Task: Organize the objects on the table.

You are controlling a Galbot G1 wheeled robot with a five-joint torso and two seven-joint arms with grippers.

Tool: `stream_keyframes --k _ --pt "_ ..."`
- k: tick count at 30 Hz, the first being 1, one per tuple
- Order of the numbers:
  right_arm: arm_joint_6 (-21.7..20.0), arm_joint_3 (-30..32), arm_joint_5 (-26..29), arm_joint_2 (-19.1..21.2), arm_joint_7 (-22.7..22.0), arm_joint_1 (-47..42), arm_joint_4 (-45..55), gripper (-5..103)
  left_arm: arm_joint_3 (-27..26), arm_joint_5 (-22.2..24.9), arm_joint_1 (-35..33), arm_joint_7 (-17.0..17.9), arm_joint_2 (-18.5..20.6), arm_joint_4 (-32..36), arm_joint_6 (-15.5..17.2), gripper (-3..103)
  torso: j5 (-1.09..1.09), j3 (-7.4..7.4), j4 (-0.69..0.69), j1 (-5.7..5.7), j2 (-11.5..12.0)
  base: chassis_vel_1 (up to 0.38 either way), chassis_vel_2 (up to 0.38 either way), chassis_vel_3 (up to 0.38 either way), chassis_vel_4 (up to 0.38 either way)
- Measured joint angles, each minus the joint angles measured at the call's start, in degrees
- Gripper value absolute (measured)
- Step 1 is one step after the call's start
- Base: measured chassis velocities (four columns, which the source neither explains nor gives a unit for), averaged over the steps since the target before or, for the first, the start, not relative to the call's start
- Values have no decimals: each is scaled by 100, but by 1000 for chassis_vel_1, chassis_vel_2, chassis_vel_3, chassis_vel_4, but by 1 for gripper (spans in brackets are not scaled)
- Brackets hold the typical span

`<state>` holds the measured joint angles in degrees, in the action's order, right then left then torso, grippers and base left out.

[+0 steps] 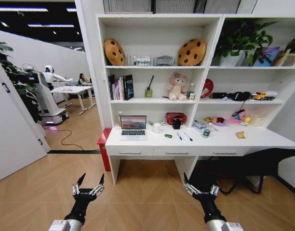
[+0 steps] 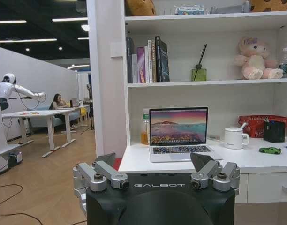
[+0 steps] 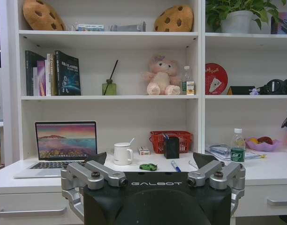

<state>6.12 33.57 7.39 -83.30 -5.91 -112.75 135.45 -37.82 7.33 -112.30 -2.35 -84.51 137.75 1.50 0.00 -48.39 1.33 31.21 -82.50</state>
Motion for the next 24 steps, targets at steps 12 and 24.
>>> stream_keyframes --k 12,24 --pt "-29 19 20 -3 -2 -16 98 100 -17 4 -5 -7 1 -30 -59 89 0 -1 0 2 1 -178 171 194 -196" --pt "105 -32 48 -9 -13 -13 81 100 -2 -32 -9 -21 -26 -48 -99 88 2 -2 1 4 2 -245 249 254 -256"
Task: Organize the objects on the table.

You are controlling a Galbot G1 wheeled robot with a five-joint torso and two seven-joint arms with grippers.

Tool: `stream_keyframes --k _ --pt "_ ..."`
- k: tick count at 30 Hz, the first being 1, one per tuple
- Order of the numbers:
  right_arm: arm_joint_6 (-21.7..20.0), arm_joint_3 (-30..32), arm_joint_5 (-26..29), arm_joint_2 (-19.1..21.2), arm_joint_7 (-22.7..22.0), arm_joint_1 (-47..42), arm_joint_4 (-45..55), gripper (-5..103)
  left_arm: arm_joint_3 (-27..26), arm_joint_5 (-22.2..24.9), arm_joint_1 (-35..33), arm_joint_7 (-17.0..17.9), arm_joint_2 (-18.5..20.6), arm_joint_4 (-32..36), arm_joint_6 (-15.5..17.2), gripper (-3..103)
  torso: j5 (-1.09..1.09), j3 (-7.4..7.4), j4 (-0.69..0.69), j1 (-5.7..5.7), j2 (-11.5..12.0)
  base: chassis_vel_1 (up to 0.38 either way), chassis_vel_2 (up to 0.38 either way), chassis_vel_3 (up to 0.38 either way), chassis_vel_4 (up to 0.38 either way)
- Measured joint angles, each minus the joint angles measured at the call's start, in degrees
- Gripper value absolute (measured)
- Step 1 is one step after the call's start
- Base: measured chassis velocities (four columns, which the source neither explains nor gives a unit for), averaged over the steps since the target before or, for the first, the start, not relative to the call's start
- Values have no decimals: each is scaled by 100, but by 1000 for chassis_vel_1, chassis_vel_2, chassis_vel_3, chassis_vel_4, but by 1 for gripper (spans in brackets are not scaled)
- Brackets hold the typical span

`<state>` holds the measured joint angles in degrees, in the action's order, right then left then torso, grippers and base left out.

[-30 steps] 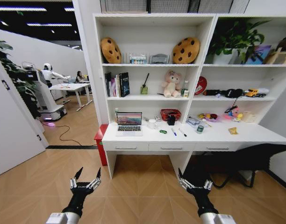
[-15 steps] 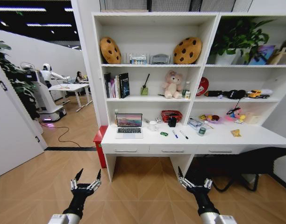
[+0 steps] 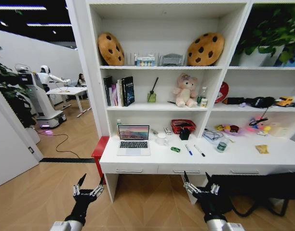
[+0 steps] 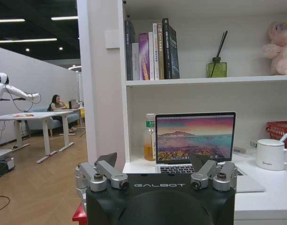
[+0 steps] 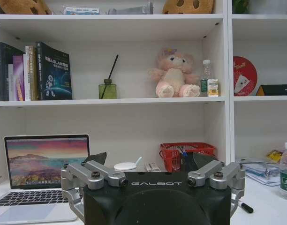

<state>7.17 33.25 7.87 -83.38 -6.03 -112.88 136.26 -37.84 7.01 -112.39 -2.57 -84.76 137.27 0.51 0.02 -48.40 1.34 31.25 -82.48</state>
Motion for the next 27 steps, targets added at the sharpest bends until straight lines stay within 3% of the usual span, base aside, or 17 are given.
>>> stream_keyframes --k 20,23,25,26,27 --pt "150 21 -44 16 -107 123 -48 100 -57 40 84 -5 64 -28 108 88 0 -1 -2 4 1 -213 207 203 -209" --pt "110 -6 -55 106 -103 159 -63 100 -172 117 160 -6 268 -20 186 88 -3 -1 -2 2 1 -51 70 42 -31" --pt "128 -5 -78 164 -81 148 -99 100 -386 357 450 -3 746 -173 377 88 2 2 -3 -5 -1 0 0 0 0" --pt "128 -5 -78 164 -81 148 -99 100 -386 357 450 -3 746 -173 377 88 2 2 -3 -5 -1 0 0 0 0" --pt "146 11 -89 174 -81 138 -115 100 -481 522 669 4 1124 -291 473 88 -1 2 -2 -7 -3 67 -41 -59 68"
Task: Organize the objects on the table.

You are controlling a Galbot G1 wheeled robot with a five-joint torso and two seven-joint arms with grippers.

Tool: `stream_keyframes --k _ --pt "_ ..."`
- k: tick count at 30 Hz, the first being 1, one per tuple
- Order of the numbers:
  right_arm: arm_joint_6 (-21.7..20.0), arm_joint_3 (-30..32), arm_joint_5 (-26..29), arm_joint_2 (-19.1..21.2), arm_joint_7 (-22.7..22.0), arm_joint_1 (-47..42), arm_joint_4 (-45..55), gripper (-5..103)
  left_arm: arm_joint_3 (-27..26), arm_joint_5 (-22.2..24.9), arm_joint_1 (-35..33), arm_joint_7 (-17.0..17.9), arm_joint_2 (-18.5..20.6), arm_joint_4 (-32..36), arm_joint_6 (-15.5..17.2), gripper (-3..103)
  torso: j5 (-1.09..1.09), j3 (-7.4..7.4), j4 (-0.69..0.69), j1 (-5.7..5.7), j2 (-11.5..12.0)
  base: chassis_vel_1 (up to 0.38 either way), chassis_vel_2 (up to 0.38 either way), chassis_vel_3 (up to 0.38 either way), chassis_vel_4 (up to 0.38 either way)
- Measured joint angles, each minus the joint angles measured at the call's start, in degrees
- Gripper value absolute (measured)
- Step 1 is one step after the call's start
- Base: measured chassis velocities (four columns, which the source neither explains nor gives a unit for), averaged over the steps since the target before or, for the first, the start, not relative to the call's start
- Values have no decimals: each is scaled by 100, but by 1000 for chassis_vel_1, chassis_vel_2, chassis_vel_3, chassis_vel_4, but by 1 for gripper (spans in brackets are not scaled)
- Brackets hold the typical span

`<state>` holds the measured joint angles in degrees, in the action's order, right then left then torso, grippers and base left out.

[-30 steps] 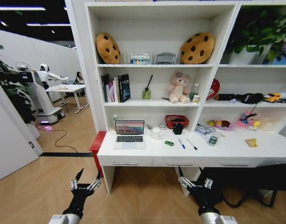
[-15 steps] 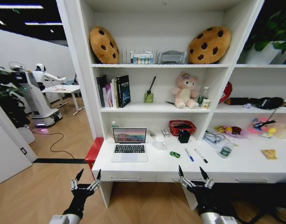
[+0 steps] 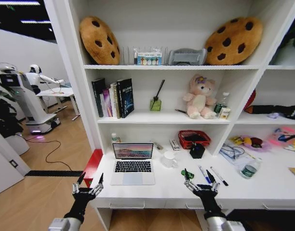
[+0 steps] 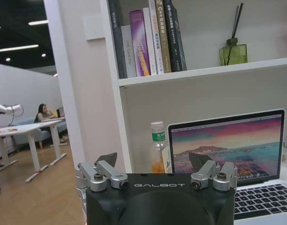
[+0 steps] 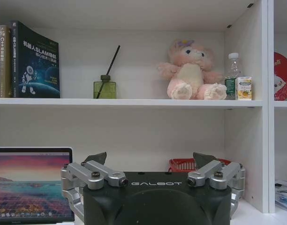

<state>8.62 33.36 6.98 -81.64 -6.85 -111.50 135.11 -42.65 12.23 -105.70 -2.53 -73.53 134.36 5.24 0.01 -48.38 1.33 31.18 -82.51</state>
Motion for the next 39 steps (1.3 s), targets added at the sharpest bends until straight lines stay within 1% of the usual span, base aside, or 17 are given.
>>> stream_keyframes --k 2,4,5,7,8,9,12,15,17,18,22,23,25,26,29,34,39 --pt "12 9 -3 3 0 -3 -6 100 -35 99 132 -11 226 -68 39 88 0 0 -1 -1 0 65 -68 -59 58" --pt "62 27 -14 1 -9 -12 -38 100 -96 417 697 -178 1046 -353 90 73 1 0 1 -1 -1 15 -24 -32 29" --pt "62 27 -14 1 -9 -12 -38 100 -96 417 697 -178 1046 -353 90 73 1 0 1 -1 -1 0 0 0 0" --pt "76 30 -20 -6 -12 -16 -58 100 -61 480 1116 -324 1528 -620 59 68 1 0 1 0 0 0 0 0 0" --pt "80 32 -27 -11 -12 -16 -74 100 5 482 1463 -461 2034 -901 -15 61 4 -2 0 3 1 0 0 0 0" --pt "80 32 -27 -11 -12 -16 -74 100 5 482 1463 -461 2034 -901 -15 61 4 -2 0 3 1 0 0 0 0" --pt "68 29 -2 7 -14 29 -117 100 144 614 2022 -727 3160 -1383 -118 45 0 -3 3 6 3 0 0 0 0" --pt "53 28 21 26 -16 53 -130 100 161 652 2097 -791 3355 -1468 -137 40 0 -2 2 7 3 0 0 0 0" --pt "42 23 41 39 -16 76 -243 100 485 727 2678 -1199 3947 -1936 -322 29 2 -2 -3 6 3 0 0 0 0" --pt "42 23 41 39 -16 76 -243 100 485 727 2678 -1199 3947 -1936 -322 29 2 -2 -3 6 3 0 0 0 0" --pt "41 -14 18 -11 -15 98 -356 100 1605 683 4232 -1625 4533 -2569 -448 7 0 -2 1 5 2 0 0 0 0" --pt "41 -14 18 -11 -15 98 -356 100 1605 683 4232 -1625 4533 -2569 -448 7 0 -2 1 5 2 0 0 0 0" --pt "17 -61 10 -43 -12 108 -409 100 2464 594 5169 -1752 4660 -2899 -489 1 -1 -2 0 5 2 0 0 0 0" --pt "17 -61 10 -43 -12 108 -409 100 2464 594 5169 -1752 4660 -2899 -489 1 -1 -2 0 5 2 0 0 0 0" --pt "-12 -134 -21 -92 -10 90 -484 100 3937 262 6765 -1938 4489 -3397 -509 0 -1 -2 2 6 3 0 0 0 0" --pt "-7 -118 -24 -114 -10 67 -505 100 4771 103 7609 -1982 4232 -3591 -423 0 0 -2 0 5 3 0 0 0 0" --pt "-2 -123 -7 -155 -16 78 -548 100 6033 -513 8737 -2065 3741 -4024 -504 0 -2 -2 2 5 3 0 0 0 0"
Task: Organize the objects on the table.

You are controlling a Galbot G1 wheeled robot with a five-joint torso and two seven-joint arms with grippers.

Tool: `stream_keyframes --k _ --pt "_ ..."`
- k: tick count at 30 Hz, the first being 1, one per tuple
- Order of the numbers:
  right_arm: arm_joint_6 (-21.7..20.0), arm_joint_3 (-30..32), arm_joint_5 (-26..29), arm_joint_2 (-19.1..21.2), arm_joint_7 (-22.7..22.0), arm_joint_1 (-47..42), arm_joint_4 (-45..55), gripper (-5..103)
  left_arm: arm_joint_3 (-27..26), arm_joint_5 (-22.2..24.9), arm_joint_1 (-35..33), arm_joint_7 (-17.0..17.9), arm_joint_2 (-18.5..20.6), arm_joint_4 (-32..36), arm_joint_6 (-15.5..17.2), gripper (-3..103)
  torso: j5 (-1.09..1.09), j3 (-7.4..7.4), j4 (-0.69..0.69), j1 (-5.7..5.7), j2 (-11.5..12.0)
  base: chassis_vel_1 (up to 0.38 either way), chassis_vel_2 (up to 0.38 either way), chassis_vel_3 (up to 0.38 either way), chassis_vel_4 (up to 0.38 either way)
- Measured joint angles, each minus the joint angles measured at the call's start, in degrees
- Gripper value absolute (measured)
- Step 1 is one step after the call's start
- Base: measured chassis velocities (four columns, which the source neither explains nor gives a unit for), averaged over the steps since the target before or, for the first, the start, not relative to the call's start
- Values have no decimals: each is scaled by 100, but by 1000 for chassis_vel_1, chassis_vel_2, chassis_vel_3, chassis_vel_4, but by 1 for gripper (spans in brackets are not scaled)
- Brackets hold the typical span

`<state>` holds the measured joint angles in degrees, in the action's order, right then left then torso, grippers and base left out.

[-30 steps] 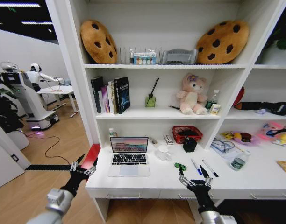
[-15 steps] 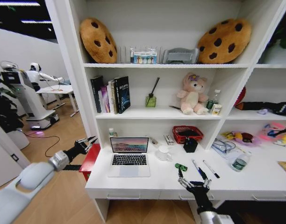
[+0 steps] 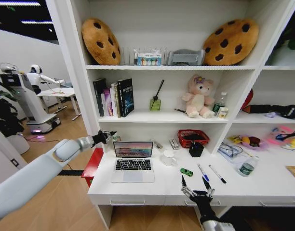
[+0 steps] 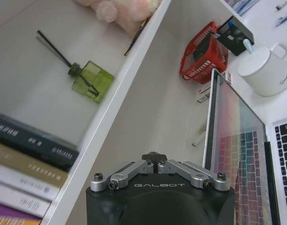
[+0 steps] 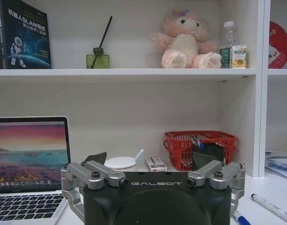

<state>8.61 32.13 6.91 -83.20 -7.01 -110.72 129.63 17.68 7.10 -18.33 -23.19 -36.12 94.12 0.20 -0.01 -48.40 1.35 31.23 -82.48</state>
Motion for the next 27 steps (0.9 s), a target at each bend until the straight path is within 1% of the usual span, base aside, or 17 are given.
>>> stream_keyframes --k 4,7,8,9,10,12,13,14,15,16,18,19,20,21,23,25,27 --pt "0 6 4 -23 -2 -11 0 100 386 -305 388 -139 -187 -351 -307 0 0 0 -2 0 0 0 0 0 0" --pt "2 16 6 -25 -5 -11 -2 100 464 -378 478 -229 -212 -438 -394 0 0 0 -2 0 0 0 0 0 0" --pt "6 28 13 -26 -8 -12 -10 100 510 -434 546 -326 -225 -497 -438 0 1 0 -3 0 0 0 0 0 0" --pt "12 44 30 -33 -34 1 -35 100 638 -545 707 -565 -232 -612 -470 0 0 0 -3 0 -1 0 0 0 0" --pt "12 44 30 -33 -34 1 -35 100 638 -545 707 -565 -232 -612 -470 0 0 0 -3 0 -1 0 0 0 0" --pt "13 45 35 -46 -59 12 -50 100 761 -673 843 -848 -266 -787 -566 0 1 0 -3 0 -1 0 0 0 0" --pt "13 45 35 -46 -59 12 -50 100 761 -673 843 -848 -266 -787 -566 0 1 0 -3 0 -1 0 0 0 0" --pt "13 45 38 -55 -63 17 -52 100 792 -730 891 -979 -294 -868 -641 0 1 1 -3 -1 -1 0 0 0 0" --pt "13 52 49 -65 -71 22 -56 100 830 -784 960 -1290 -338 -1002 -825 0 1 1 -3 0 -1 0 0 0 0" --pt "13 52 49 -65 -71 22 -56 100 830 -784 960 -1290 -338 -1002 -825 0 1 1 -3 0 -1 0 0 0 0" --pt "14 83 78 -69 -86 25 -74 100 863 -1058 1116 -2091 -376 -1097 -1181 0 1 2 -1 -1 -1 0 0 0 0" --pt "14 83 78 -69 -86 25 -74 100 863 -1058 1116 -2091 -376 -1097 -1181 0 1 2 -1 -1 -1 0 0 0 0" --pt "17 96 84 -69 -101 25 -83 100 897 -1217 1211 -2416 -375 -1079 -1366 0 -1 3 -1 -2 -2 0 0 0 0" --pt "17 96 84 -69 -101 25 -83 100 897 -1217 1211 -2416 -375 -1079 -1366 0 -1 3 -1 -2 -2 0 0 0 0" --pt "19 105 95 -64 -136 28 -91 100 1042 -1394 1343 -2925 -291 -816 -1571 0 -1 2 -1 -3 -3 0 0 0 0" --pt "19 107 101 -58 -144 34 -94 100 1151 -1418 1358 -3119 -190 -591 -1555 0 1 0 -2 -2 -2 0 0 0 0" --pt "19 107 102 -52 -145 45 -98 100 1209 -1417 1354 -3180 -116 -383 -1542 0 5 0 -4 -1 -1 0 0 0 0"
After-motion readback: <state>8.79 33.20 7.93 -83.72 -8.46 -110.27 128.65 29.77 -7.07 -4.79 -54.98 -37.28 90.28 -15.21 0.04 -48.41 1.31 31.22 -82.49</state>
